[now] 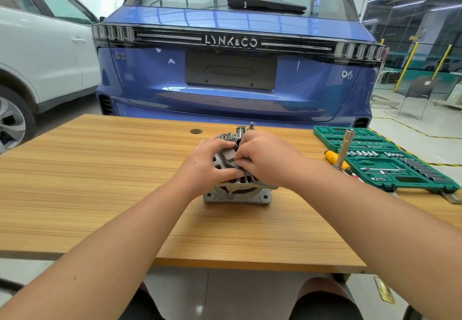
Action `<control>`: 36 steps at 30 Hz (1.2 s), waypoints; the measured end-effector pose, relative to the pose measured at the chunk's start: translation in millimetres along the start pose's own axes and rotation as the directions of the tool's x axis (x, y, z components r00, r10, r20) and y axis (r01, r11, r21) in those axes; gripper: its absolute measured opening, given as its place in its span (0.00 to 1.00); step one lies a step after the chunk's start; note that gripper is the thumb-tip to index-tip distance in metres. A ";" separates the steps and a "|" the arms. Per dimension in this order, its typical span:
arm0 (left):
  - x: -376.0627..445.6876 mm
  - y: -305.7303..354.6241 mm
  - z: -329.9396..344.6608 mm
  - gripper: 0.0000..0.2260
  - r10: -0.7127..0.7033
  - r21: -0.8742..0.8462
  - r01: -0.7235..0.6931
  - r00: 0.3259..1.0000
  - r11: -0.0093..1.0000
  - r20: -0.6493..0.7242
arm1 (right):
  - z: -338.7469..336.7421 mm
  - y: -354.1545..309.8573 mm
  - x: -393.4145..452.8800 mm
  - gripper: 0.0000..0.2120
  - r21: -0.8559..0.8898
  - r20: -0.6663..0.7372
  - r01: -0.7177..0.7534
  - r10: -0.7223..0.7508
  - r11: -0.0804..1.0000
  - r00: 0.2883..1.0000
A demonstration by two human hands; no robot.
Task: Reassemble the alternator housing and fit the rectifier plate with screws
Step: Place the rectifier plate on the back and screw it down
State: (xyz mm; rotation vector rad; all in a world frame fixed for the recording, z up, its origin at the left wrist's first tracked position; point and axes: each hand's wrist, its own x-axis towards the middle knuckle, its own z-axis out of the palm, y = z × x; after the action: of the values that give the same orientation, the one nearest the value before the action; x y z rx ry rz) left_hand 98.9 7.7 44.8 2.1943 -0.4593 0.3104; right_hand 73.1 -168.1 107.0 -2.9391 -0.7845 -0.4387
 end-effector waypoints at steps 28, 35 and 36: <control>-2.2 4.2 -1.9 0.31 0.011 0.017 -0.011 1.000 1.000 0.016 | 9.2 -3.6 -7.6 0.05 -0.124 -0.092 0.080 -0.092 0.989 0.992; -1.0 2.0 -1.3 0.32 0.000 0.020 0.000 1.000 1.000 0.008 | 4.9 1.6 -2.5 0.09 0.077 -0.031 -0.070 0.072 0.995 0.997; -1.0 1.6 -1.4 0.32 -0.002 0.016 0.002 1.000 1.000 0.008 | 4.0 1.3 -0.6 0.09 0.097 -0.011 -0.089 0.090 0.991 0.996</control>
State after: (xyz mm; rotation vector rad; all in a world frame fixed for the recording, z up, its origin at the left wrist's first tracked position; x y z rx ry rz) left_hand 97.3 8.0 46.5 2.2124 -0.4609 0.3052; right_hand 74.3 -169.0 103.0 -2.8641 -0.6500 -0.4038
